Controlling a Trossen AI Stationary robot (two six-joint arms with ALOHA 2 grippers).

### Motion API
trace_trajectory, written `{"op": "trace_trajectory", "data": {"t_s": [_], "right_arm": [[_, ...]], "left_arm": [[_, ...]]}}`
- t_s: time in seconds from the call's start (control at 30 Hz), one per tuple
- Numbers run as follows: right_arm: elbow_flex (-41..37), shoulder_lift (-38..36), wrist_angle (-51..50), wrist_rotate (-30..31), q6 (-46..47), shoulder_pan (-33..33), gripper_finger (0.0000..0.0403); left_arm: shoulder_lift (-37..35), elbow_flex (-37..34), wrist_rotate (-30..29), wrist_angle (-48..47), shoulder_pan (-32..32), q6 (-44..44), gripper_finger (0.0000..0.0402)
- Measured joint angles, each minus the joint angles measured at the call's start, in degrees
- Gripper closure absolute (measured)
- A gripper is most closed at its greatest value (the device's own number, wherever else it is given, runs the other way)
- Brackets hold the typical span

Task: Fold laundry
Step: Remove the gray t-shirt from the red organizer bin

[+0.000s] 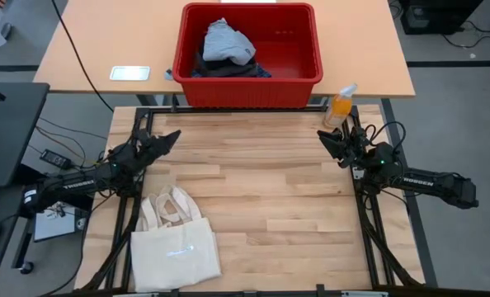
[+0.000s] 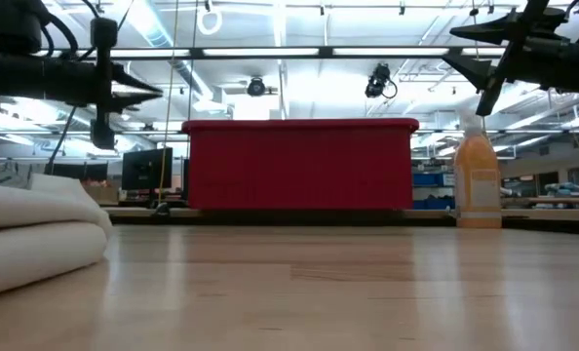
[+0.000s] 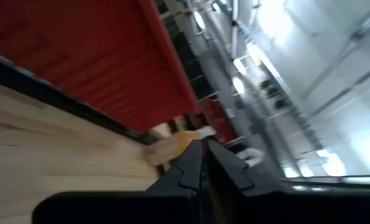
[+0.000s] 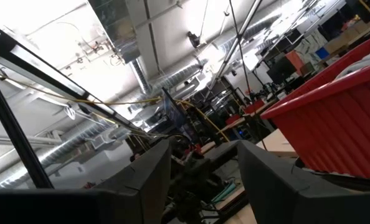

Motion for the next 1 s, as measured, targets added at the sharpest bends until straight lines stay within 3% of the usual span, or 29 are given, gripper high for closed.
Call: {"op": "trace_trajectory", "data": {"t_s": [0.1, 0.23, 0.33, 0.43, 0.57, 0.8, 1.0], "right_arm": [[0.00, 0.06, 3.22, 8.72, 0.52, -0.01, 0.0208], [0.00, 0.02, 9.76, 22.74, 8.98, -0.02, 0.0208], [0.00, 0.00, 13.34, 27.93, 13.07, -0.02, 0.0208], [0.00, -0.04, 17.05, 27.86, 15.47, -0.02, 0.0208], [0.00, -0.02, 17.46, 22.87, 15.46, 0.10, 0.0208], [2.30, 0.10, 17.22, 20.86, 25.89, 0.66, 0.0208], [13.13, 4.72, 17.16, 22.96, 16.00, 0.63, 0.0208]], "left_arm": [[0.00, 0.00, 0.15, 2.07, -0.02, -2.91, 0.0377], [-0.02, 0.00, -0.81, 5.89, -0.02, -4.46, 0.0377], [-0.02, 0.00, -0.92, 8.48, -0.02, -5.23, 0.0377], [-0.02, 0.00, -0.97, 10.87, -0.02, -5.26, 0.0377], [0.00, -0.02, -1.44, 15.58, -0.03, -5.22, 0.0377], [0.08, 3.11, 2.06, 23.75, -1.89, 1.90, 0.0377], [4.58, 12.61, 10.09, 23.95, -5.25, 12.41, 0.0377]]}}
